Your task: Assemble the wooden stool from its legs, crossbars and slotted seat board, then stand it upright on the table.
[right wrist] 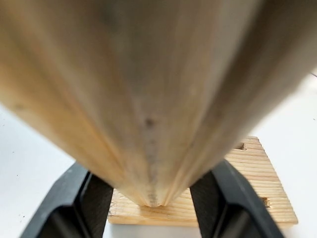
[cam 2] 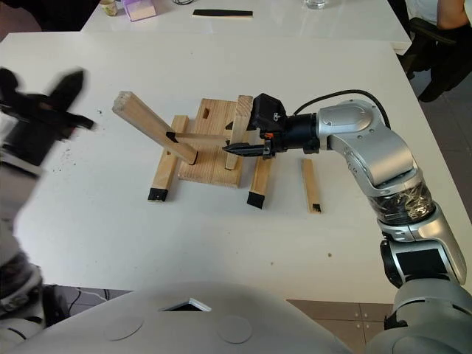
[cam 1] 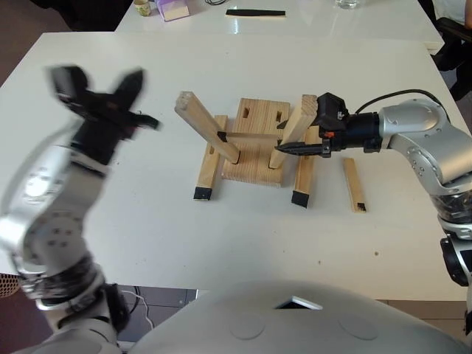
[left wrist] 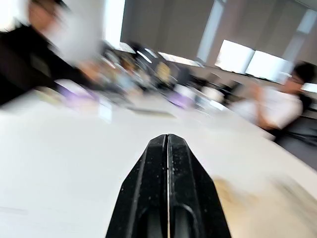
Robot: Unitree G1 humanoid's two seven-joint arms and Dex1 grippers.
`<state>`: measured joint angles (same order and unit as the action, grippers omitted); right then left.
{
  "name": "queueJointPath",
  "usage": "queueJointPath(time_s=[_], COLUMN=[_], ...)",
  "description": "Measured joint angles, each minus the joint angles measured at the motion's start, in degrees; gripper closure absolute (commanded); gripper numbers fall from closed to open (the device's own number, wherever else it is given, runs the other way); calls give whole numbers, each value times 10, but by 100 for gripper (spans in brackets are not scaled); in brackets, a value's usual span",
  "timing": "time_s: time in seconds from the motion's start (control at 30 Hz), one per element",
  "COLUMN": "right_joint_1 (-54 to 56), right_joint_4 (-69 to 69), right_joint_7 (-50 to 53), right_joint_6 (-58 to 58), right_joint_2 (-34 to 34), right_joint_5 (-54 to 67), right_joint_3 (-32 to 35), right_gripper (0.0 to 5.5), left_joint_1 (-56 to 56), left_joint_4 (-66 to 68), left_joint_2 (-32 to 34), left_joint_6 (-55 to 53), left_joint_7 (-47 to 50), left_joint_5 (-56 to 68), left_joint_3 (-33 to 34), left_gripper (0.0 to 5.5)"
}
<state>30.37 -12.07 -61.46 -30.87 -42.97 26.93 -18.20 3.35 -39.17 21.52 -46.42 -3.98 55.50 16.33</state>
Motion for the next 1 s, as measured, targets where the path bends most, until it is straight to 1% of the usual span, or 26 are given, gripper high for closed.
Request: queueJointPath(time_s=[0.07,0.17,0.27,0.4,0.43,0.47,0.5,0.53,0.57,0.6,0.67,0.73,0.83,1.0], right_joint_1=[10,32,49,45,43,37,27,11,-24,-37,-59,-67,-101,-180], right_joint_4=[35,75,100,116,120,127,133,143,155,155,136,109,49,-54], right_joint_7=[-28,-59,-80,-85,-84,-83,-79,-73,-58,-55,-44,-30,-7,-1], right_joint_6=[17,29,41,63,70,88,98,98,98,98,97,96,64,16], right_joint_2=[-4,-3,-1,6,8,14,15,15,22,26,28,24,14,-42], right_joint_5=[1,-5,-10,-10,-10,-11,-41,-63,-71,-70,-66,-61,-40,3], right_joint_3=[3,-1,-10,-12,-12,-12,-21,-30,-33,-32,-3,32,85,175], right_gripper=[347,347,347,347,311,305,291,276,267,250,220,203,203,203], left_joint_1=[-8,-25,-45,-48,-48,-48,-47,-47,-44,-41,-38,-38,-42,-79], left_joint_4=[0,-11,-28,-43,-44,-45,-46,-53,-61,-62,-61,-59,-50,-46], left_joint_2=[-40,-67,-67,-40,-35,-26,-19,-14,-8,-6,3,6,9,25], left_joint_6=[27,49,52,45,44,41,41,41,42,43,44,44,44,48], left_joint_7=[14,35,43,44,44,44,40,33,19,14,10,10,10,9], left_joint_5=[-34,-51,-51,-40,-37,-29,-23,-15,-2,1,8,9,10,9], left_joint_3=[-36,-59,-64,-60,-57,-52,-49,-49,-49,-49,-49,-50,-45,-8], left_gripper=[550,550,550,550,550,550,550,550,550,550,550,550,550,550])
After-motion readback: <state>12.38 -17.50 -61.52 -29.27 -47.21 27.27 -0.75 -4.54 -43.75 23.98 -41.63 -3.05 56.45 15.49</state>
